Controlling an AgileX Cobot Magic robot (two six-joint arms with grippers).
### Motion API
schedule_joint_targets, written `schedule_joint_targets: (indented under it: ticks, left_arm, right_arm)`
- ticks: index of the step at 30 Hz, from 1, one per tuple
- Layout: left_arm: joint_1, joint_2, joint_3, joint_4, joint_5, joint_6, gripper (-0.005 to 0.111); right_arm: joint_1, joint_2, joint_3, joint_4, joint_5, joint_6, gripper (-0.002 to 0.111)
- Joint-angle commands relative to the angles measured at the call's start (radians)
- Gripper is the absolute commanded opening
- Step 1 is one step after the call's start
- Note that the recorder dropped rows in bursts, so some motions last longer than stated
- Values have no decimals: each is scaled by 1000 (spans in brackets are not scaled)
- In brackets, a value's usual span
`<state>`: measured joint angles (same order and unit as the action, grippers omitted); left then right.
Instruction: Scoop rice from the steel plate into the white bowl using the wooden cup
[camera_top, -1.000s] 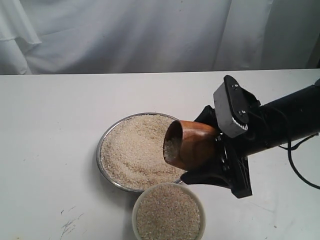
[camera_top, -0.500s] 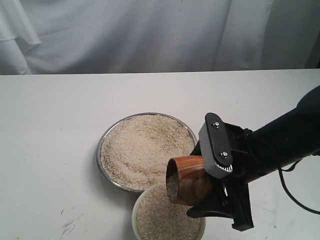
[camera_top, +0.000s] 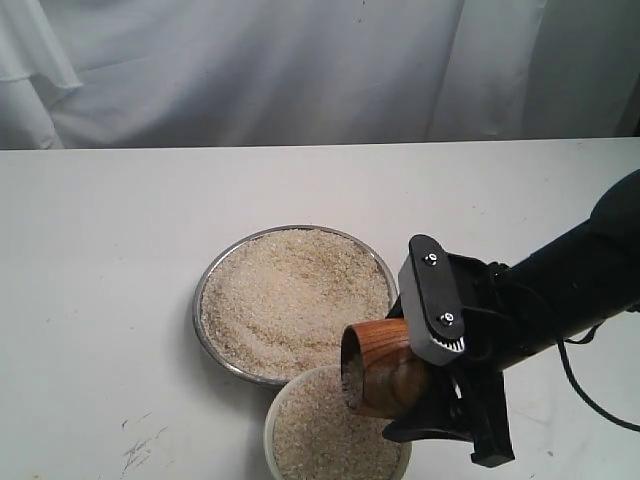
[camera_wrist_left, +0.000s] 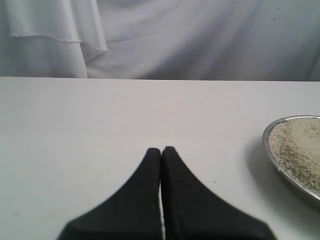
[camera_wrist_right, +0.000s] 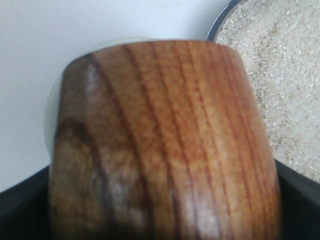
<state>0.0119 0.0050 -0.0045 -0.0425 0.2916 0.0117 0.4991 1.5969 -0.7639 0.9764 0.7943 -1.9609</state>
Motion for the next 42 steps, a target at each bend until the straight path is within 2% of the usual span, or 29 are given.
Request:
schedule_joint_targets:
  ticks: [1,10,15,21,26,42]
  left_arm:
    - [-2,-5,5,-1,-6,-3,0]
    - [-2,-5,5,-1,-6,-3,0]
    - [-2,-5,5,-1,-6,-3,0]
    - [-2,-5,5,-1,-6,-3,0]
    - [-2,-5,5,-1,-6,-3,0]
    - [-2,-5,5,-1,-6,-3,0]
  right_arm:
    - [19,-11,2,-26,-11,31,0]
    - [74,-11,23,-69,-80,61,0]
    - [129,-11,23,-173,-137,161,0]
    - [158,-11,23,-188,-182,187,0]
    - [158,-11,23,-287,-231,272,0]
    - [158,-11,21,-320,-247,286,0]
